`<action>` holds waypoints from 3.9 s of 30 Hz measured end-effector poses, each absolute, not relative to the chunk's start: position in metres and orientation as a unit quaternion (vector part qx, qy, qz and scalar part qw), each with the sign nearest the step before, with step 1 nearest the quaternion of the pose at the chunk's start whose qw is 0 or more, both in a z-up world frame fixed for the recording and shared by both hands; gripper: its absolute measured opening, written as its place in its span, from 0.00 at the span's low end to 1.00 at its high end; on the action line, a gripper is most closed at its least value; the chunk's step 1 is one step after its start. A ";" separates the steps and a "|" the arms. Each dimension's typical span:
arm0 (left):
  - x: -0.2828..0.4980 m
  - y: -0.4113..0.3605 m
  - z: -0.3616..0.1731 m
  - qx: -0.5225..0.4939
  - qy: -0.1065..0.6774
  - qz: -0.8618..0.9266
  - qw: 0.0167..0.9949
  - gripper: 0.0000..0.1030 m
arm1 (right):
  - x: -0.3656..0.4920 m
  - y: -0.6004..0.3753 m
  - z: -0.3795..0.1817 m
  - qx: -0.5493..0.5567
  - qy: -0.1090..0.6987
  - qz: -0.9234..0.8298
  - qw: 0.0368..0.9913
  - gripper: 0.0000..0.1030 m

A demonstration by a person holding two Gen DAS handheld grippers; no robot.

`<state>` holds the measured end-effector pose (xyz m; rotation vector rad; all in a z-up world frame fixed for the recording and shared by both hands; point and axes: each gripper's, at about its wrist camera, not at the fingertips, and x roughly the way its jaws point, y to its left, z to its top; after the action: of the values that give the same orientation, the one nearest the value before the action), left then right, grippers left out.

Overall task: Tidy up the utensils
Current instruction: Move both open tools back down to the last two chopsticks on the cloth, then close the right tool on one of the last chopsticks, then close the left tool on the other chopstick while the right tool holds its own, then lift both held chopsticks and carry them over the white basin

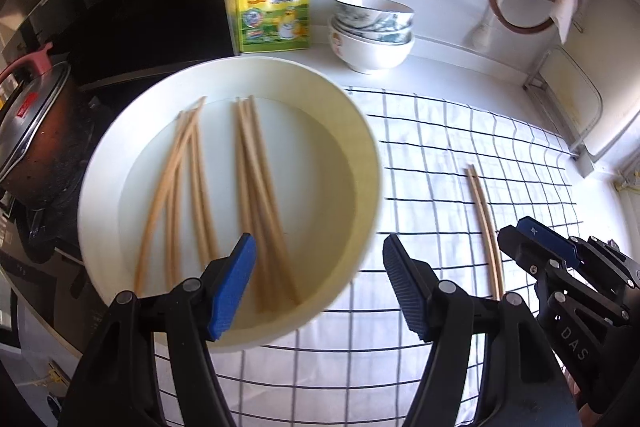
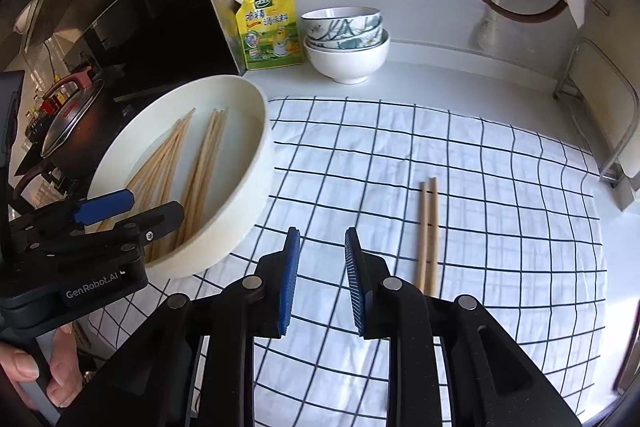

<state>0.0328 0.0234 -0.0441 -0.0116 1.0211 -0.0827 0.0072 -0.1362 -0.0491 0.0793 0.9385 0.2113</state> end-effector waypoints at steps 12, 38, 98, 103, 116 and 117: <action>0.022 -0.040 -0.064 0.020 0.505 -0.080 0.859 0.64 | -0.009 -0.205 -0.092 0.066 0.486 0.048 0.870 0.25; 0.021 -0.060 -0.098 0.025 0.528 -0.068 0.846 0.66 | 0.000 -0.199 -0.150 0.025 0.501 0.055 0.863 0.26; 0.027 -0.118 -0.115 0.029 0.525 -0.105 0.844 0.07 | -0.012 -0.263 -0.130 0.058 0.486 0.036 0.871 0.06; 0.019 -0.084 -0.084 0.022 0.506 -0.100 0.856 0.07 | -0.011 -0.234 -0.097 0.050 0.465 0.064 0.882 0.06; 0.035 0.074 -0.025 -0.024 0.454 0.012 0.890 0.07 | 0.042 -0.083 -0.038 0.010 0.422 0.181 0.888 0.06; 0.039 0.086 -0.024 -0.025 0.455 0.021 0.890 0.07 | 0.047 -0.072 -0.037 0.007 0.422 0.188 0.887 0.06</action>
<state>0.0386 0.0864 -0.0244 -0.0524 0.9447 0.0429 0.0472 -0.0717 -0.0374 0.0149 0.8775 0.3905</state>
